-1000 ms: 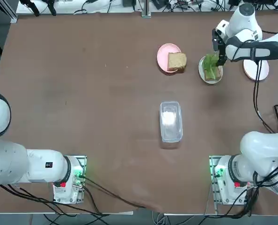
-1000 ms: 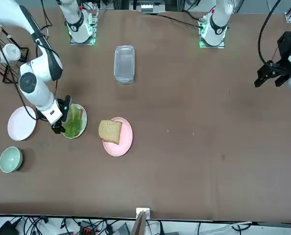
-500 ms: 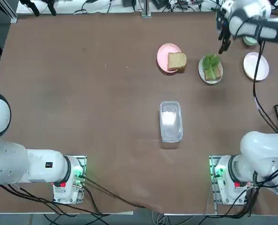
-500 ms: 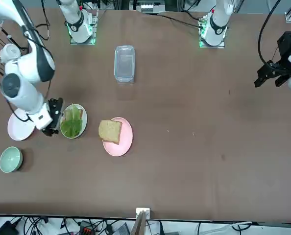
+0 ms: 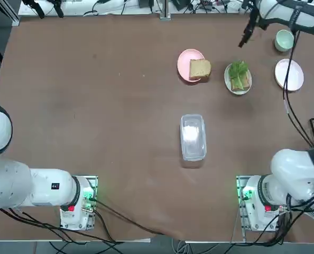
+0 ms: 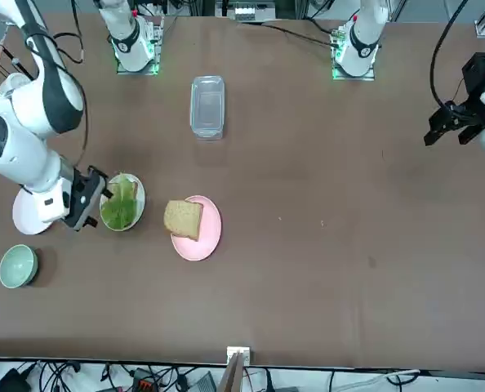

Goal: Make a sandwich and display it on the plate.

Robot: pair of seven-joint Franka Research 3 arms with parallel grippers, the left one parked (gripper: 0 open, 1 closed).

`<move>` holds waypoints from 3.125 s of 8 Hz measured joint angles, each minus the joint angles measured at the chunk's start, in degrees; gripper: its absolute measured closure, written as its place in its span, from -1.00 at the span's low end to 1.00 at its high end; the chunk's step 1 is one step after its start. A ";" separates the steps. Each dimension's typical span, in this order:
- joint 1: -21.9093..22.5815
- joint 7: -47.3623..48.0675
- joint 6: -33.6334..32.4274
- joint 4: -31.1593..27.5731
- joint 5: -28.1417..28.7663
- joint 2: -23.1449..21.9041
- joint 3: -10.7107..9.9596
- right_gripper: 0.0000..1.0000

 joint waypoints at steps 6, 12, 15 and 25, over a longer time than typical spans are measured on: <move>3.54 32.60 3.77 3.18 13.82 14.82 -0.78 -1.00; 4.06 47.64 17.14 0.88 17.66 24.30 -1.57 -0.96; 4.22 48.18 17.53 -0.85 17.66 24.87 -3.29 -0.94; 7.02 48.10 17.79 -2.21 17.60 24.79 -6.00 0.43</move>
